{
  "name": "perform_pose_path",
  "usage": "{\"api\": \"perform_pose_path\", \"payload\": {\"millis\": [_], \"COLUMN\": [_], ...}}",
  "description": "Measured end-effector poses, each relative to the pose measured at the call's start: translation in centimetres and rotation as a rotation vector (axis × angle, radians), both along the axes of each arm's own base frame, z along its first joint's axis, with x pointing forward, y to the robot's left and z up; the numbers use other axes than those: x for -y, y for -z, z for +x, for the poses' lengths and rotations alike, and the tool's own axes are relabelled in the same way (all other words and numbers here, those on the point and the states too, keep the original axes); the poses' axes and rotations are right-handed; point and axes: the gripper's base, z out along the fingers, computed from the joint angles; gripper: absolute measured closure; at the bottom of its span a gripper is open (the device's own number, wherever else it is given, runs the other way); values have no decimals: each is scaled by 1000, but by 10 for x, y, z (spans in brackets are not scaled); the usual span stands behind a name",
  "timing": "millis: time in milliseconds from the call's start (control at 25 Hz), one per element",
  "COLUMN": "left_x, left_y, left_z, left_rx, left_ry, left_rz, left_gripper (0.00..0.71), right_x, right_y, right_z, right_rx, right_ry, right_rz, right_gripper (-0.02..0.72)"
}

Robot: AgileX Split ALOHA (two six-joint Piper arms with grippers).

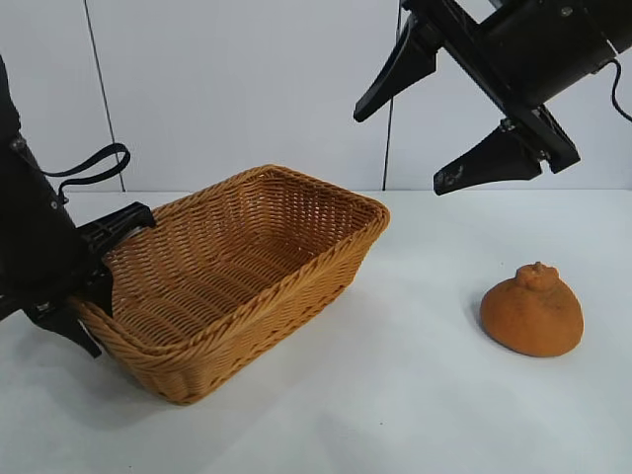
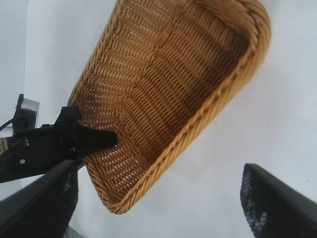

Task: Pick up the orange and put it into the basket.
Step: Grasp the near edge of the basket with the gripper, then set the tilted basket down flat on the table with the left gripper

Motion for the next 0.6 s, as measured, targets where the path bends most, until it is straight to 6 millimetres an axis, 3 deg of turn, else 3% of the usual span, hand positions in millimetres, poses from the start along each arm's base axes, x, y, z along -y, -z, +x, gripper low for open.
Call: {"api": "perform_pose_path", "payload": {"millis": [200, 440, 600], "left_x": [-18, -45, -44], "left_y": [-14, -47, -57], "left_z": [10, 44, 64], "left_rx": [13, 103, 110], "left_ry": [40, 130, 252], "left_rz": [-1, 7, 15], "left_gripper": [623, 623, 623], "right_x": [0, 0, 0], "right_y": [0, 0, 0], "right_z": [0, 0, 0], "right_rx": [1, 6, 6], "right_ry": [-1, 0, 0], "right_rz": [-1, -5, -5], "right_gripper": [93, 93, 93]}}
